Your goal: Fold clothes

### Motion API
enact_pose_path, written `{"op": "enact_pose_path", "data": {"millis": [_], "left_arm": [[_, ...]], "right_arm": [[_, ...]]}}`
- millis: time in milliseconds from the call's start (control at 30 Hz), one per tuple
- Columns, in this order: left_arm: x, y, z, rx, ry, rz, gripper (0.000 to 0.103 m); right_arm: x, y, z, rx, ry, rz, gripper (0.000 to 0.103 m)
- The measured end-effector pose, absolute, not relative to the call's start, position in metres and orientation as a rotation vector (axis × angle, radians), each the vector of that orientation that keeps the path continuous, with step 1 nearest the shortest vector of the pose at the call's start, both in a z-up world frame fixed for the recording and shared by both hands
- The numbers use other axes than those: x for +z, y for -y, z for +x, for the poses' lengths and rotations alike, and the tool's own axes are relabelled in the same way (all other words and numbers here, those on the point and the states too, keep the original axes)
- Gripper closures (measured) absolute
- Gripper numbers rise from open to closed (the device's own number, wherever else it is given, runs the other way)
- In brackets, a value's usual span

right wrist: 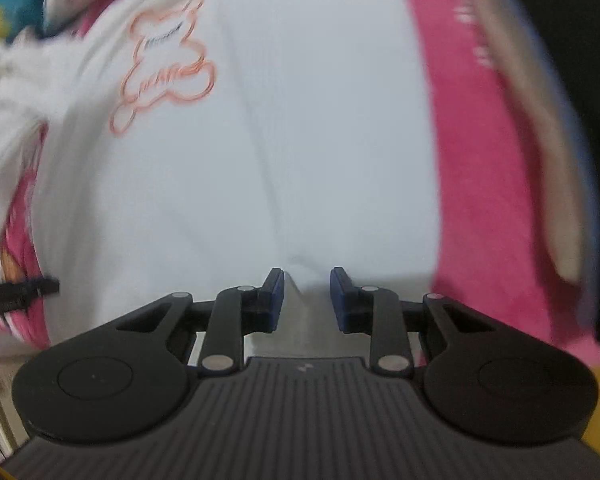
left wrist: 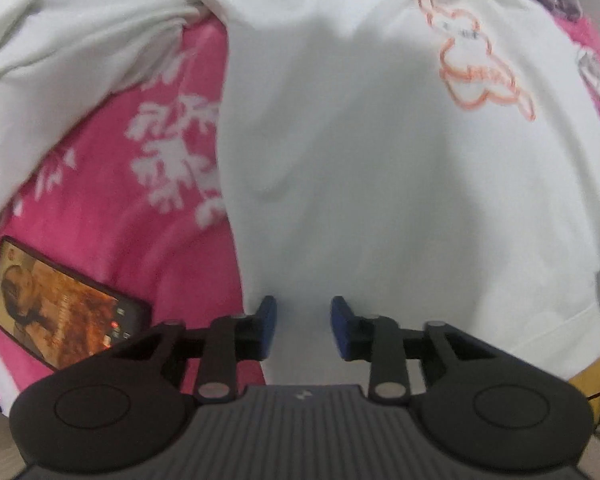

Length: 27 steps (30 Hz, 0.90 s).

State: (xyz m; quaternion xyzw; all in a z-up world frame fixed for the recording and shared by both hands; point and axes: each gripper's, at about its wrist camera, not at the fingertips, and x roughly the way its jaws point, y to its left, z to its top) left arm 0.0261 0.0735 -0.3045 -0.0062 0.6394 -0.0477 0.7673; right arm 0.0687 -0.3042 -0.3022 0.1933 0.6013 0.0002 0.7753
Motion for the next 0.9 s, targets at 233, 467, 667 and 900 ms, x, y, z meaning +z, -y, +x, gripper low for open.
{"op": "enact_pose_path", "data": {"millis": [233,467,667,900], "left_arm": [[-0.282,-0.051,0.062,-0.163,-1.304,-0.036,0.063],[-0.268,0.040,0.126,-0.309,-1.207,-0.139,0.062],[-0.284,0.143,0.181,-0.560,-1.212,-0.182,0.061],[-0.311,0.229,0.214,-0.776,-1.279,-0.156,0.058]], "right_arm": [[-0.286,0.359,0.085,-0.188,-1.100,0.577,0.068],[-0.331,0.373,0.103,-0.213,-1.135,0.611,0.058],[-0.339,0.365,0.101,-0.158,-1.108,0.604,0.102],[-0.311,0.285,0.104,0.053,-1.024,0.054,0.099]]}}
